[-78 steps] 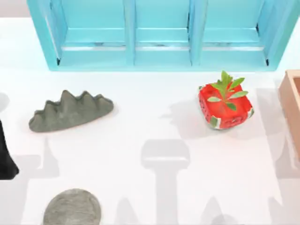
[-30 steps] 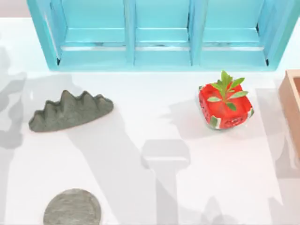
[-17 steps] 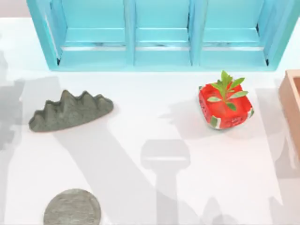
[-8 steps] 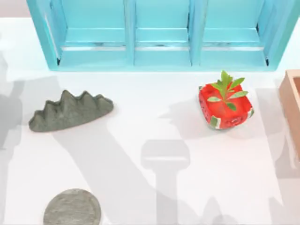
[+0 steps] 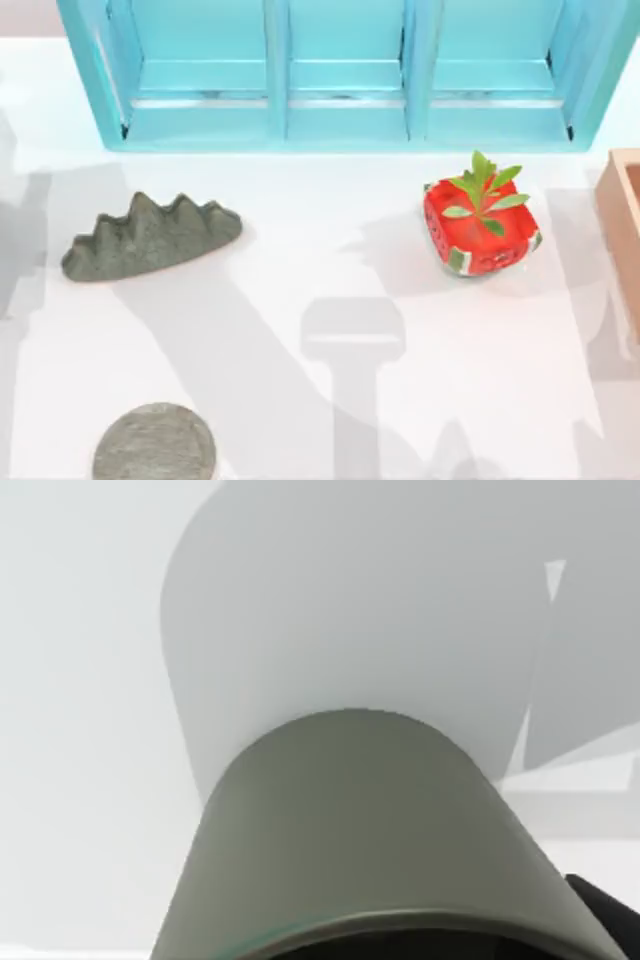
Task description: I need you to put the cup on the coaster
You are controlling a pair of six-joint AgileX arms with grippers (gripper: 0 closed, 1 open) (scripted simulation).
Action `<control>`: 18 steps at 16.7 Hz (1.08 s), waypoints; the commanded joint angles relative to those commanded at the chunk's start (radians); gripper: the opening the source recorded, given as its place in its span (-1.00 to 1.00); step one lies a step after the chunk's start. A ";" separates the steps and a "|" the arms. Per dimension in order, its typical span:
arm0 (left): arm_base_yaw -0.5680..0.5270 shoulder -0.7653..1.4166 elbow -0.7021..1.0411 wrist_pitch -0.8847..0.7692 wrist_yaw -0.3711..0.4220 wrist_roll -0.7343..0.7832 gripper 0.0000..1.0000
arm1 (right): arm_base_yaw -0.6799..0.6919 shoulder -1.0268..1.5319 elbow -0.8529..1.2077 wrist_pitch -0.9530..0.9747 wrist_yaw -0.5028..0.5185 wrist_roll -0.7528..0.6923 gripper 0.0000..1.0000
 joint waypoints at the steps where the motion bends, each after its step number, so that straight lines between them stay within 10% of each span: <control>1: 0.000 0.000 0.000 0.000 0.000 0.000 -1.00 | 0.000 0.000 0.000 0.000 0.000 0.000 1.00; 8: -0.132 -0.138 0.004 0.055 -0.055 -0.287 -1.00 | 0.000 0.000 0.000 0.000 0.000 0.000 1.00; 18: -0.548 -0.446 -0.232 0.013 -0.065 -1.389 -1.00 | 0.000 0.000 0.000 0.000 0.000 0.000 1.00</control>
